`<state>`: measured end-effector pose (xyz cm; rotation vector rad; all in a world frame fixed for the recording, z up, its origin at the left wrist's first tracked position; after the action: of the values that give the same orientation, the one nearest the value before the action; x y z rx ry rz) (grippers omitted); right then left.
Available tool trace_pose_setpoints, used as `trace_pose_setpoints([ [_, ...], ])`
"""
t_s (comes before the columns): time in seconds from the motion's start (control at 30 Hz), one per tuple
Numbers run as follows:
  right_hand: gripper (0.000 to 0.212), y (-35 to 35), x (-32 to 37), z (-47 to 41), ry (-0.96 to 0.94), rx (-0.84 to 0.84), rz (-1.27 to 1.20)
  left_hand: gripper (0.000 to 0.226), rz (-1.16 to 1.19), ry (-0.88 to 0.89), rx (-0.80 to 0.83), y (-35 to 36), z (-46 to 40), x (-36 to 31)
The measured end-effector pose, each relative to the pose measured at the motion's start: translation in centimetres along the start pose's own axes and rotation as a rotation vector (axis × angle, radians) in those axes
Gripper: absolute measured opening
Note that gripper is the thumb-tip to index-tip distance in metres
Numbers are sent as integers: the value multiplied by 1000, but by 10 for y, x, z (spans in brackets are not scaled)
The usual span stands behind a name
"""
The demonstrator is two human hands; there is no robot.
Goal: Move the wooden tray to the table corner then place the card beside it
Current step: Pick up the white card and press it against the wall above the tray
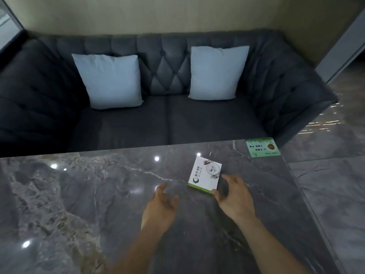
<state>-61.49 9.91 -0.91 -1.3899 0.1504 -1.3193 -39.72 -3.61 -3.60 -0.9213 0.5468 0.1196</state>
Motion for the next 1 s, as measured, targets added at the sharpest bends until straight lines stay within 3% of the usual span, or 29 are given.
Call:
trace_pose_setpoints([
  [0.2,61,6,-1,-59,-70,45,-62,53,49,-66,105,47,-27,-39],
  [0.43,76,23,-4,-93,-96,131,-90,48,99,-108,113,75,-47,-63],
  [0.67,45,25,-16,-72,-63,25,-181,61,118,-81,50,66,-42,-71],
  [0.83,36,13,32,-7,-92,-25,-417,86,170,7,-98,-11,2,-52],
  [1.0,31,33,21,-2,-48,-16,-489,82,224,24,-77,-11,-2,-31],
])
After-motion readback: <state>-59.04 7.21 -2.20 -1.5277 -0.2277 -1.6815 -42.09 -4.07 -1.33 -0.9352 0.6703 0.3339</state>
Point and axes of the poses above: each hand's wrist, its own z-axis away from the middle knuckle, its own y-axis out of the palm, x = y × z, the point moved 7 cm from there along -z, towards the middle knuckle, and after that the axes turned 10 degrees about -z, right-handed, at the moved point
